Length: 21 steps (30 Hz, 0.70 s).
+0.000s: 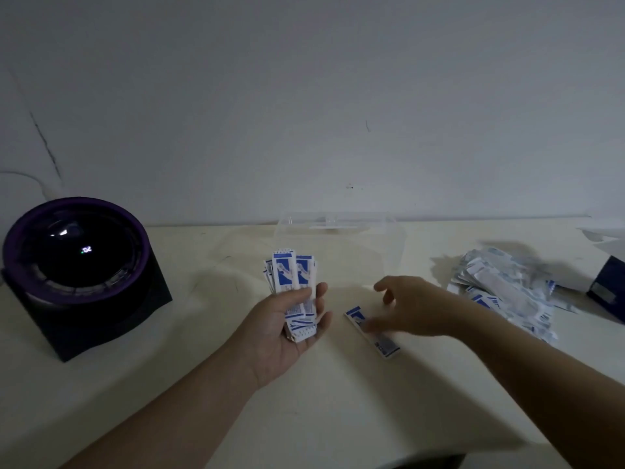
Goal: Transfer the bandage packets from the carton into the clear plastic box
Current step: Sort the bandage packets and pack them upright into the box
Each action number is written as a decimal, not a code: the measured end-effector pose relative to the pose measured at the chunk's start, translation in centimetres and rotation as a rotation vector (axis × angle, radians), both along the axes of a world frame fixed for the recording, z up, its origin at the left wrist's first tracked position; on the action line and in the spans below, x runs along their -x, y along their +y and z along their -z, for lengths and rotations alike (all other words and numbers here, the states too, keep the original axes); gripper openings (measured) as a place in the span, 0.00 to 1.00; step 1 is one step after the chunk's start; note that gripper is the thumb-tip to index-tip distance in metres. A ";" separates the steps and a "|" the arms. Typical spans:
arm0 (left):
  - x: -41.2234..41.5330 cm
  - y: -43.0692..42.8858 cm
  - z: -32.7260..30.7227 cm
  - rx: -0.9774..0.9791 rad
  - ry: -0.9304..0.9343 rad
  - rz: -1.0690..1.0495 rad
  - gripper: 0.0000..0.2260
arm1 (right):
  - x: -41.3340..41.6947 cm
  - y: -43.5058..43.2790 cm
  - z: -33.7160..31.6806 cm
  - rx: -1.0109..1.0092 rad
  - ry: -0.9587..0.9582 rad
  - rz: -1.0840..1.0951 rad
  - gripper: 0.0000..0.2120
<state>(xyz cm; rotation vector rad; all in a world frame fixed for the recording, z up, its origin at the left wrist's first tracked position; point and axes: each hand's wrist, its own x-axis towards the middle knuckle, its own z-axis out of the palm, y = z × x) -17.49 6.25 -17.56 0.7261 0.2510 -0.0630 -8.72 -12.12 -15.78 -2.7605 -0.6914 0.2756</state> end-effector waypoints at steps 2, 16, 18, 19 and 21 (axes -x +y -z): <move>-0.2 -0.2 0.4 -0.024 0.001 -0.002 0.08 | 0.4 0.8 -0.1 0.109 0.004 -0.035 0.38; 0.0 -0.1 0.1 -0.062 0.080 0.018 0.11 | 0.1 0.9 -0.5 -0.474 0.369 -0.021 0.08; -0.2 0.0 0.6 -0.095 0.057 0.035 0.15 | 0.8 1.3 -0.7 -0.727 0.508 -0.091 0.04; -0.3 -0.1 0.9 -0.108 0.018 0.057 0.19 | 1.3 1.5 -0.9 -0.762 0.527 -0.146 0.02; -0.3 -0.2 1.4 -0.217 -0.115 0.137 0.31 | 1.8 2.3 -0.9 -0.768 0.499 -0.230 0.06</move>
